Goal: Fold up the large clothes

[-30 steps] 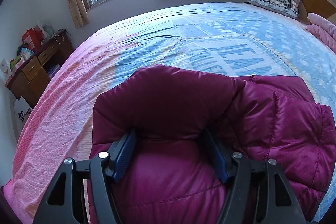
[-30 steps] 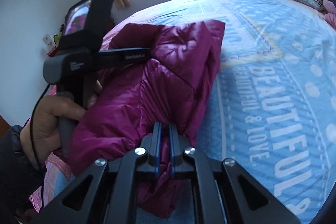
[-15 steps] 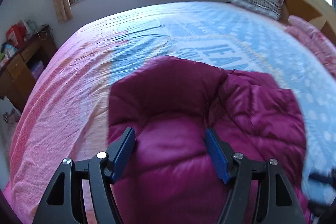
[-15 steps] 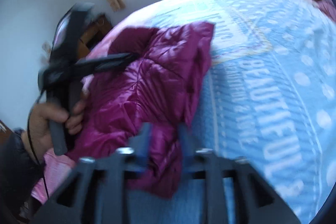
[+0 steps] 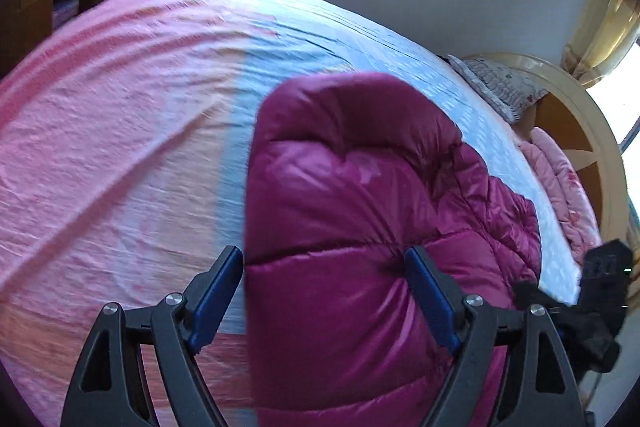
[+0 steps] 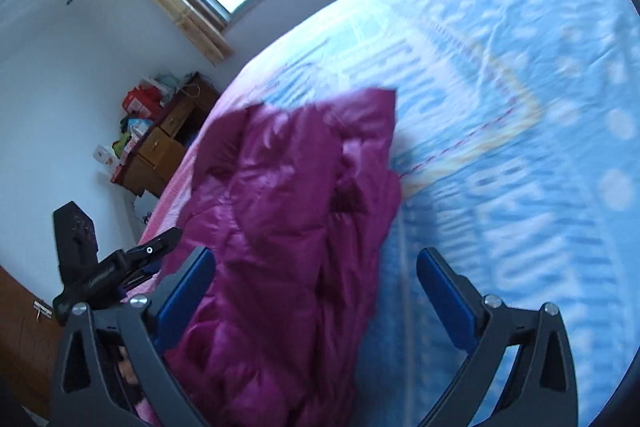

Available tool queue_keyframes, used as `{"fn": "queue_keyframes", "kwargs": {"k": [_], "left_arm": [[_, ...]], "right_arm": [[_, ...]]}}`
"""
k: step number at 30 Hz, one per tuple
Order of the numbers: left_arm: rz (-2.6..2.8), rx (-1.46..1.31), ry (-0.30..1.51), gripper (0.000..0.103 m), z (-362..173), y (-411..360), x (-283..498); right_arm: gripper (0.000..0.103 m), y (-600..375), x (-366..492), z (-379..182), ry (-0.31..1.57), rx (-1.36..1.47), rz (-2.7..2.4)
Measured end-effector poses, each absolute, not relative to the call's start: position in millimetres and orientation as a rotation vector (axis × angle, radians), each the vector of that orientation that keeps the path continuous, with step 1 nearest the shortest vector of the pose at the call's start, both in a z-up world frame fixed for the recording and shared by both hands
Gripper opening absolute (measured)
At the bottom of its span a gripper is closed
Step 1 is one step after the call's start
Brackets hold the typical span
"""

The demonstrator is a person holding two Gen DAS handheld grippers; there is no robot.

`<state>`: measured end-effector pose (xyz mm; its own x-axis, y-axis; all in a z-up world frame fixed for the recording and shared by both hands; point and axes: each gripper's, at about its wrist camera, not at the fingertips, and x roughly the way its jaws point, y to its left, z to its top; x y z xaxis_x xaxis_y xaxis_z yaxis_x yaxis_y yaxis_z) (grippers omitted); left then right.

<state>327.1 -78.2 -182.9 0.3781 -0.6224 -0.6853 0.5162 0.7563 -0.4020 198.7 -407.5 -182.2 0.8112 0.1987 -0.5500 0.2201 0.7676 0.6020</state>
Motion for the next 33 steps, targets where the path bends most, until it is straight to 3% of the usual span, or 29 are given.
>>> {"fn": "queue_keyframes", "kwargs": {"k": [4, 6, 7, 8, 11, 15, 21, 33], "left_arm": [[-0.769, -0.248, 1.012, 0.085, -203.7, -73.8, 341.1], [-0.778, -0.271, 0.992, 0.084, -204.6, -71.5, 339.9], [-0.767, -0.254, 0.978, 0.079, -202.5, -74.2, 335.9], [-0.763, -0.239, 0.971, 0.071, -201.1, -76.1, 331.8], [-0.726, -0.131, 0.911, 0.055, -187.8, -85.3, 311.1], [-0.666, -0.006, 0.837, 0.046, -168.2, -83.9, 275.4], [-0.592, 0.045, 0.797, 0.044, -151.8, -56.4, 230.7], [-0.456, 0.011, 0.767, 0.042, -152.6, 38.8, 186.4]], "right_arm": [[0.097, -390.7, 210.1, -191.4, 0.656, 0.608, -0.047], [0.087, -387.9, 211.0, -190.6, 0.662, 0.590, -0.052], [0.081, -385.6, 211.9, -189.6, 0.666, 0.579, -0.052], [0.062, -383.2, 214.1, -190.1, 0.666, 0.575, -0.029], [0.051, -375.1, 214.5, -190.5, 0.684, 0.556, -0.039], [0.034, -363.1, 206.0, -187.0, 0.701, 0.568, -0.060], [0.028, -331.6, 169.4, -181.6, 0.675, 0.578, -0.042], [0.026, -265.2, 130.0, -175.8, 0.642, 0.573, 0.125]]}}
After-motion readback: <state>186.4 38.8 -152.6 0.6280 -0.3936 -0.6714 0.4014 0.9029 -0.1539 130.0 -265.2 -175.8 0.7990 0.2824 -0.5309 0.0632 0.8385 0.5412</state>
